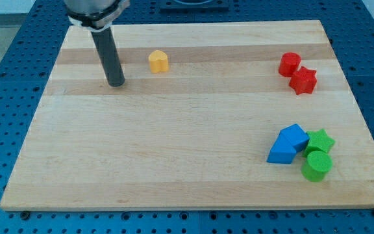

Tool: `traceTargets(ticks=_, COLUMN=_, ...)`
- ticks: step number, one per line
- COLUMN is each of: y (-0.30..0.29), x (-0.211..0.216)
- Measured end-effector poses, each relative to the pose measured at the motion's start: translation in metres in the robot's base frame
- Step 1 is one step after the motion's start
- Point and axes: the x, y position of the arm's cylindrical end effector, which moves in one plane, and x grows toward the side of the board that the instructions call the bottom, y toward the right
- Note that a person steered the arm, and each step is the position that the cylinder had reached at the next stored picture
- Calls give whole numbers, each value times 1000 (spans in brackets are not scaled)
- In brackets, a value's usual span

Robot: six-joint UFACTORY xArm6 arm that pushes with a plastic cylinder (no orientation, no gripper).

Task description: Push the yellow heart into the red blocks

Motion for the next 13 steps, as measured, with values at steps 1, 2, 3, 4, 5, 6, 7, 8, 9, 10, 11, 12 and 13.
traceTargets(ticks=1, y=11, x=-52)
traceTargets(ticks=2, y=13, x=-52)
traceTargets(ticks=3, y=41, x=-59)
traceTargets(ticks=4, y=62, x=-57)
traceTargets(ticks=5, y=83, x=-52)
traceTargets(ticks=6, y=123, x=-52)
traceTargets(ticks=7, y=175, x=-52)
traceTargets(ticks=8, y=231, x=-52)
traceTargets(ticks=9, y=282, x=-52)
traceTargets(ticks=10, y=295, x=-52)
traceTargets(ticks=11, y=271, x=-52)
traceTargets(ticks=12, y=204, x=-52)
traceTargets(ticks=13, y=146, x=-51)
